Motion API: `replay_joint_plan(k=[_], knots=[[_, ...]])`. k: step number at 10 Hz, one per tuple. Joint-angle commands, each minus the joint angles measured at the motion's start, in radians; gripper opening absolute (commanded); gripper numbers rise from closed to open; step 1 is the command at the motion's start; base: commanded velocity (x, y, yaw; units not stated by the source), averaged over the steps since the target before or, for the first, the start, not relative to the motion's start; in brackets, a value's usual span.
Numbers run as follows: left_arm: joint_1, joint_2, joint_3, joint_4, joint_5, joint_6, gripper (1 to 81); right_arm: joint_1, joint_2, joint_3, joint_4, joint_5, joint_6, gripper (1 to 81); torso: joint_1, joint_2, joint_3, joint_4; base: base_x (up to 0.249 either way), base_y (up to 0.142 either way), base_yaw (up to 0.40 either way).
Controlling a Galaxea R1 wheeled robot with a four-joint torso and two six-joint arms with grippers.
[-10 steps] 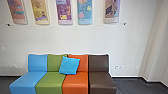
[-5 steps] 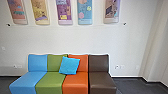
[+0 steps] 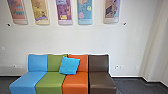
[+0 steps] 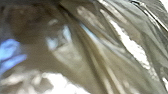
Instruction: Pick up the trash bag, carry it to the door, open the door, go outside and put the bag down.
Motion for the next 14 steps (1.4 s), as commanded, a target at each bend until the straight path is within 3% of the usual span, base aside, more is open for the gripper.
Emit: replay_joint_plan(k=[1,14], knots=[[-0.074,-0.005,-0.002,0.006,0.057,-0.003,1.0,0.055,-0.002,0.0,-0.009,-0.064,-0.004,81.1,0.0,0.0,0.0,0.0,0.0,0.0,-0.158],[-0.075,-0.005,-0.002,0.004,0.059,-0.003,1.0,0.055,0.004,-0.009,-0.008,-0.064,-0.004,81.1,0.0,0.0,0.0,0.0,0.0,0.0,-0.198]])
